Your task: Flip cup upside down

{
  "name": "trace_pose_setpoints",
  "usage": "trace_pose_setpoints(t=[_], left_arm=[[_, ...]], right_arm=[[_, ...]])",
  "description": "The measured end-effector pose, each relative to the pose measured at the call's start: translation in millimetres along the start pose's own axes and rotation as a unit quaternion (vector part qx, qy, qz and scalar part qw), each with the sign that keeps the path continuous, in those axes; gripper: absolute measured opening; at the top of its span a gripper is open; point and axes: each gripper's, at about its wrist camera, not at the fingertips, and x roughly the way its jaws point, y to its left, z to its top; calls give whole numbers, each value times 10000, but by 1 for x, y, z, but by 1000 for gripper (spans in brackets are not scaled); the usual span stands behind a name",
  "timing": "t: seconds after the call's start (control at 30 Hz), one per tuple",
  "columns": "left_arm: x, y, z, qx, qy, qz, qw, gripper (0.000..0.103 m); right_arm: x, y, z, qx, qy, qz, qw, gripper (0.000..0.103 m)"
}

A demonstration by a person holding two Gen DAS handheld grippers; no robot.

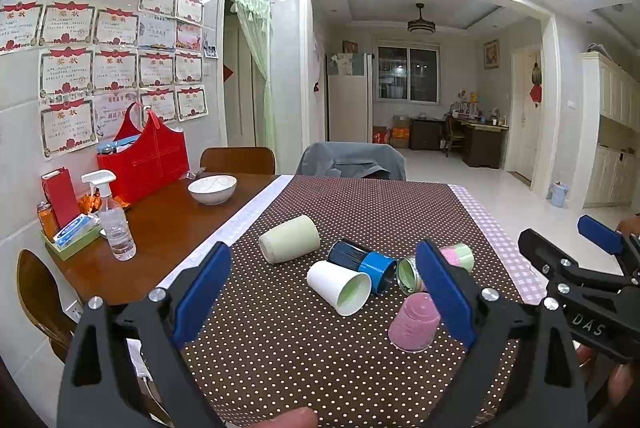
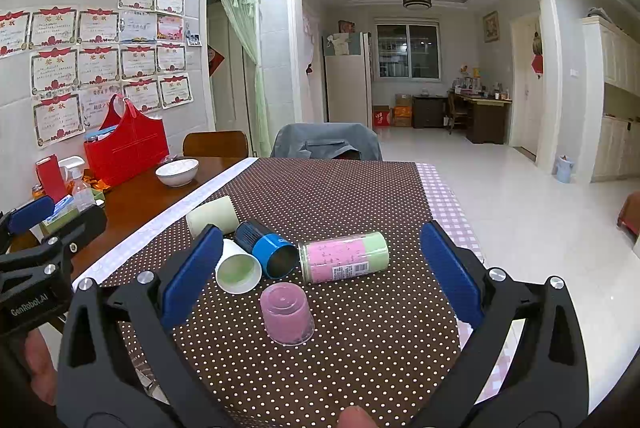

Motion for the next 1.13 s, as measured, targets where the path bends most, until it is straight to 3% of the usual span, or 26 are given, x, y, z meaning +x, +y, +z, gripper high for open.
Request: trace_pose_setpoints(t=[1.13], left_arm=[[1,-4,-2,136,-31,-15,9999,92]], right_arm=[[-2,4,0,-4,11,32,10000,97]])
